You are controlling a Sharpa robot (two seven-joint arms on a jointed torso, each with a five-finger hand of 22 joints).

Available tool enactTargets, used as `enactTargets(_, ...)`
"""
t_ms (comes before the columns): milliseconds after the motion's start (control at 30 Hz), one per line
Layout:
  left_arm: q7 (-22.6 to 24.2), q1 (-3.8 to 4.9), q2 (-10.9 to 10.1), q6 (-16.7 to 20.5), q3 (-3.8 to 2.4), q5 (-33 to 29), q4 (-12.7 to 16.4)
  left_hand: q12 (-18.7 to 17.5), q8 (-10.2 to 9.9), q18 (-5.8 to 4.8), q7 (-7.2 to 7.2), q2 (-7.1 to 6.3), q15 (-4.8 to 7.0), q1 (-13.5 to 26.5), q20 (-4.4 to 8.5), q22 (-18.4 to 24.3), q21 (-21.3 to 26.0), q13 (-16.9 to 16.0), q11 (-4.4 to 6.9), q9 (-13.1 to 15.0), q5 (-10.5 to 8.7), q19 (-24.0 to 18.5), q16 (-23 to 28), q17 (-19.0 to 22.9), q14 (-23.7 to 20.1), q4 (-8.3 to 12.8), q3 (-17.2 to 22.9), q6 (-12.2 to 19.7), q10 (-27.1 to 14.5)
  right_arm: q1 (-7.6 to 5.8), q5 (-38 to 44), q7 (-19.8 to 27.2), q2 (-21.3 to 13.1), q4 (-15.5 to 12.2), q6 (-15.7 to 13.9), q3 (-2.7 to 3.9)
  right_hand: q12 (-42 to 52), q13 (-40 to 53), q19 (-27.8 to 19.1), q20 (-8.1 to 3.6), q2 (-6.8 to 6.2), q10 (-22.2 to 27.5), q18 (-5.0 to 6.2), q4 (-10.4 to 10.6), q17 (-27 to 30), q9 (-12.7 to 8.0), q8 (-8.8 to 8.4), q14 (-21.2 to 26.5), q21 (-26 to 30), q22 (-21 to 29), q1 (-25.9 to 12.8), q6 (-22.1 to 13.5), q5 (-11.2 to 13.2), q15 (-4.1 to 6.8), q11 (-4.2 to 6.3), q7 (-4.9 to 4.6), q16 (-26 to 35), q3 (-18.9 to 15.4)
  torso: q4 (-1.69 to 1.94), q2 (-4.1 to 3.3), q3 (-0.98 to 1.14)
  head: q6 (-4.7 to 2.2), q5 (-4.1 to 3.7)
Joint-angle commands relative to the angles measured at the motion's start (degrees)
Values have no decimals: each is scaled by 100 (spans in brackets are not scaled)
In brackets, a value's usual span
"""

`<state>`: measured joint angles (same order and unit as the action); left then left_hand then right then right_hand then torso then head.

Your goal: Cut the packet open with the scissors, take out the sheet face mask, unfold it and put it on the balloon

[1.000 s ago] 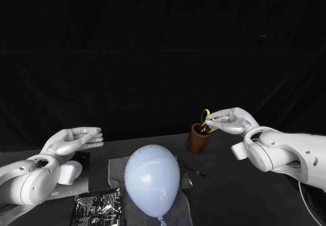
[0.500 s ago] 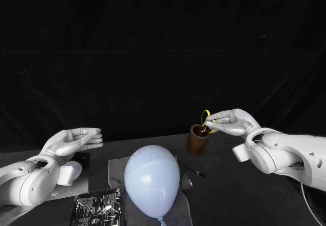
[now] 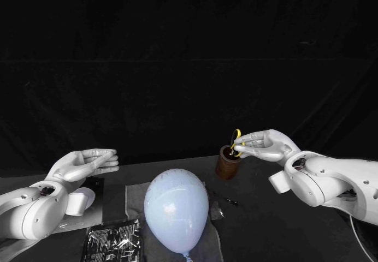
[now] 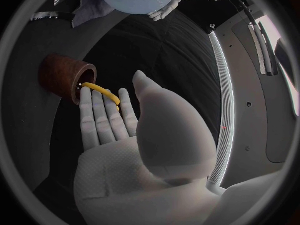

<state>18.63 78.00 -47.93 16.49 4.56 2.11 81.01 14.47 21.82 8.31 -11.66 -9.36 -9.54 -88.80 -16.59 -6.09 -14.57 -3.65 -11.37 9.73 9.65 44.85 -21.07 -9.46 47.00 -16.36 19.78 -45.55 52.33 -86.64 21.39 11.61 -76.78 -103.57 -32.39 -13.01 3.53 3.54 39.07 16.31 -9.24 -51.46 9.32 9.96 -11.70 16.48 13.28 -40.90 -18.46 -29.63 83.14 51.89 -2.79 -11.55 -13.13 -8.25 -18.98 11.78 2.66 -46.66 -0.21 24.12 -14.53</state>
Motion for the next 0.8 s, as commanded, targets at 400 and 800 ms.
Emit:
enactTargets(400,37,4,12,-137,-4,-27,-8,-31,-32,111,-278,-62,6,-18,0,10,-24,6,0,-12,8,16,28,-3,29,15,45,-53,50,-12,384,-187,-68,36,564,6,269,45,-188,-8,197,786,-219,-77,33,13,-148,715,400,344,21,-6,-3,-197,-222,142,-84,-449,0,-2,-1,12,3)
enactTargets(800,34,3,15,-152,-2,-27,-13,-45,-37,110,-276,-66,6,-33,0,13,-24,5,1,-16,8,15,38,-2,33,24,64,-61,59,-37,1221,-626,-187,-39,1213,7,573,76,-396,-14,355,1610,-395,-22,-7,51,-281,1449,756,647,54,-195,-4,-356,-362,302,-359,-1053,-2,0,-2,11,3)
